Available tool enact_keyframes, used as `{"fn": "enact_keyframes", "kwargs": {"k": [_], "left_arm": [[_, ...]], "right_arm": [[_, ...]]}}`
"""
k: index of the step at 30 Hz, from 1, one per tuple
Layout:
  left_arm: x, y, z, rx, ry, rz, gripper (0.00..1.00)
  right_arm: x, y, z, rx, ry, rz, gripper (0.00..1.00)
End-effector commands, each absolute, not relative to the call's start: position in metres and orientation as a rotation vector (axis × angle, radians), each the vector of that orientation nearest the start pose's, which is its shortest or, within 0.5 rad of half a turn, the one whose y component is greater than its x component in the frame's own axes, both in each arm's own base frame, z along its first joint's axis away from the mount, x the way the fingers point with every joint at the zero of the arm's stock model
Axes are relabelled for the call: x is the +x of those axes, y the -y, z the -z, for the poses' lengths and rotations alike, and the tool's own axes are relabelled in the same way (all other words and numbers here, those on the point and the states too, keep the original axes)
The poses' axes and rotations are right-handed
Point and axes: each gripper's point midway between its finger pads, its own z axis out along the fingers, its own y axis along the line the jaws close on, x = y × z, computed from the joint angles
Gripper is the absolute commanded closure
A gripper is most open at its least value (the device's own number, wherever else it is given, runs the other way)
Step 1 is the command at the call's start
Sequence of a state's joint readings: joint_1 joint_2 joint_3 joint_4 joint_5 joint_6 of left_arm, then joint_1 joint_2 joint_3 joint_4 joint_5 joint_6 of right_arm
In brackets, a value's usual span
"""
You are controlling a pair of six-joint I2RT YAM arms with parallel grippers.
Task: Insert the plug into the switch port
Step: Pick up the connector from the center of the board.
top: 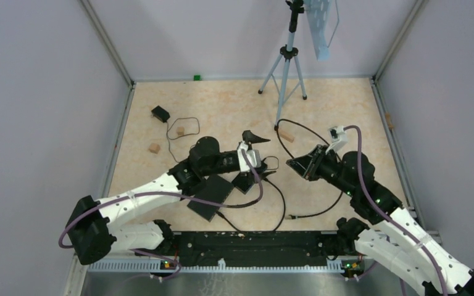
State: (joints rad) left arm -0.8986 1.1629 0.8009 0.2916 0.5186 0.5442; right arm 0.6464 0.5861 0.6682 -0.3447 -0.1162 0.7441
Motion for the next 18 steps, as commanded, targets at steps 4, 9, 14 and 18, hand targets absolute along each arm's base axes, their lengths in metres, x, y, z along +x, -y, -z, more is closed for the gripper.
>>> {"fn": "enact_keyframes", "kwargs": {"k": [4, 9, 14, 18], "left_arm": [[0.245, 0.348, -0.322, 0.415, -1.5, 1.092, 0.01], [0.248, 0.356, -0.341, 0.135, -1.514, 1.34, 0.01], [0.246, 0.376, -0.363, 0.101, -1.465, 1.513, 0.01], [0.234, 0.392, -0.371, 0.183, -1.404, 1.638, 0.13]], "right_arm": [[0.199, -0.181, -0.322, -0.084, -1.471, -0.991, 1.0], [0.186, -0.173, -0.32, -0.28, -1.294, -0.87, 1.0], [0.178, -0.171, -0.319, -0.345, -1.204, -0.838, 1.0], [0.177, -0.17, -0.319, -0.362, -1.181, -0.817, 1.0]]}}
